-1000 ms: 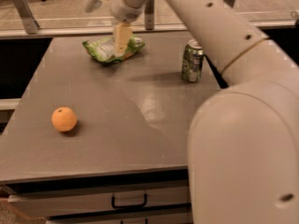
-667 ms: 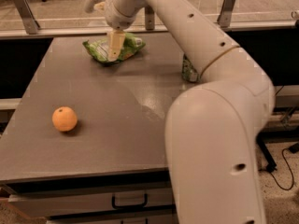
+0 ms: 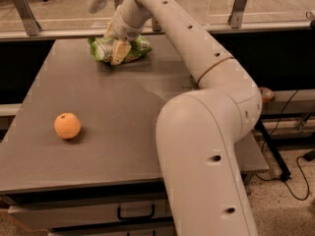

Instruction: Move green rice chip bag near orange

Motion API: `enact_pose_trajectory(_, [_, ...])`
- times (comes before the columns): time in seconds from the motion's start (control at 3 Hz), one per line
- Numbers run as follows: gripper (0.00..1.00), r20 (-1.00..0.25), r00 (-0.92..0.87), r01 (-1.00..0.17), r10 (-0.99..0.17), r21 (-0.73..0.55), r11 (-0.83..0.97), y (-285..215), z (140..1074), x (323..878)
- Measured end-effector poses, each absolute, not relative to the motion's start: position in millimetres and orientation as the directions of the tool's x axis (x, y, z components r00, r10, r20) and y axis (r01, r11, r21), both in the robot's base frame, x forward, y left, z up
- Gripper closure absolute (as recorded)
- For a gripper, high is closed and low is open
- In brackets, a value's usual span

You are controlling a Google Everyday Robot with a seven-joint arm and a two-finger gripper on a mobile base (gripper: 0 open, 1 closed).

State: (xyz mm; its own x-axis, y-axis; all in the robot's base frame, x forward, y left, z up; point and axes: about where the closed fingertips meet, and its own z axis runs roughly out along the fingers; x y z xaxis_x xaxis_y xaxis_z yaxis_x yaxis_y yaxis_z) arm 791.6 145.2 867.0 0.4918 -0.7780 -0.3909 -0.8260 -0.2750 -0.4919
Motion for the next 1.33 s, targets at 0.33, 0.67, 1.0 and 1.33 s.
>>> enact_pose_trajectory(0.33, [0.62,-0.398,0.51,-0.834,-0.763,-0.446,-0.325,147,867,783])
enact_pose_trajectory(0.67, [0.85,-0.413,0.54,-0.833,-0.733,-0.39,-0.394,144,889,750])
enact_pose_trajectory(1.0, [1.0,-0.478,0.579,-0.815,-0.661,-0.356,-0.457,147,934,696])
enact_pose_trajectory(1.33, [1.0,-0.483,0.585,-0.811,-0.652,-0.374,-0.45,153,939,697])
